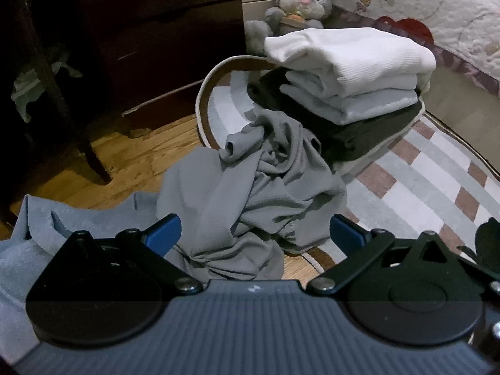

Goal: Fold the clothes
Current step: 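Move both grippers toward the crumpled grey waffle-knit shirt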

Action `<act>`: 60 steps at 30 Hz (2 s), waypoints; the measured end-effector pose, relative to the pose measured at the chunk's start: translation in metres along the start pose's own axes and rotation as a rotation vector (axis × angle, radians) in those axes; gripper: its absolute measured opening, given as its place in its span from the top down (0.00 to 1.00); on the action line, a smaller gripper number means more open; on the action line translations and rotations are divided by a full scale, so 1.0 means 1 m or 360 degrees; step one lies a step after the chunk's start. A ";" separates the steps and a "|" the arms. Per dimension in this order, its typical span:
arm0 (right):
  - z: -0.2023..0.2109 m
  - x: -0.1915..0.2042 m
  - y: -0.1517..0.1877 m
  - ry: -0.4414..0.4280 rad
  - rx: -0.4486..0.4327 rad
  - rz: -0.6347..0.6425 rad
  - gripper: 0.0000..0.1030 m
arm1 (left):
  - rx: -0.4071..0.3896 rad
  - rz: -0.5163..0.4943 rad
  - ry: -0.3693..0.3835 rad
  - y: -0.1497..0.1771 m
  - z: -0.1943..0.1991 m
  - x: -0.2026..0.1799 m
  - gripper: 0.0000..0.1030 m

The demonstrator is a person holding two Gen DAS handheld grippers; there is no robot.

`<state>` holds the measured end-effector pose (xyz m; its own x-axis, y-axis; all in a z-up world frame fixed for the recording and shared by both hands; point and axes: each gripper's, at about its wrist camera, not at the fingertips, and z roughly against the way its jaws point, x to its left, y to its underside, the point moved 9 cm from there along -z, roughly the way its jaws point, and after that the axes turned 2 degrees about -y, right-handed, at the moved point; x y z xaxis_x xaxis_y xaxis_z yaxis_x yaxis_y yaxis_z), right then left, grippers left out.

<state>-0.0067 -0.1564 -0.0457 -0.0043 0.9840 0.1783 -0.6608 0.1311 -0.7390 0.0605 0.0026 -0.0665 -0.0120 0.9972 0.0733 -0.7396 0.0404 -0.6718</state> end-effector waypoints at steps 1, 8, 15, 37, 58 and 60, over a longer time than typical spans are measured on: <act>0.000 0.001 0.000 -0.0003 -0.0001 -0.0014 0.07 | 0.0004 0.0002 0.0010 0.000 0.000 0.000 0.00; 0.004 -0.005 0.008 -0.0063 0.0002 -0.0153 0.07 | -0.0044 0.0018 0.0050 -0.005 0.011 -0.004 0.00; 0.010 -0.012 0.015 -0.0101 0.0054 -0.0216 0.07 | -0.0113 0.0030 0.0086 -0.013 0.025 0.008 0.00; 0.008 0.004 0.022 -0.0177 0.0094 -0.0090 0.11 | -0.0030 0.0043 0.0113 -0.007 0.010 0.012 0.00; -0.019 0.012 0.028 -0.0380 0.0126 -0.0141 0.11 | -0.0161 -0.0277 0.0161 0.001 -0.029 0.018 0.00; -0.024 0.015 0.027 -0.0414 0.0120 -0.0126 0.11 | -0.0161 -0.0287 0.0164 0.002 -0.040 0.025 0.03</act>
<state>-0.0069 -0.1348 -0.0789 -0.1366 0.9056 0.4016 -0.7207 0.1872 -0.6675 0.0860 0.0302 -0.0952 0.1868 0.9742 0.1269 -0.6521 0.2195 -0.7257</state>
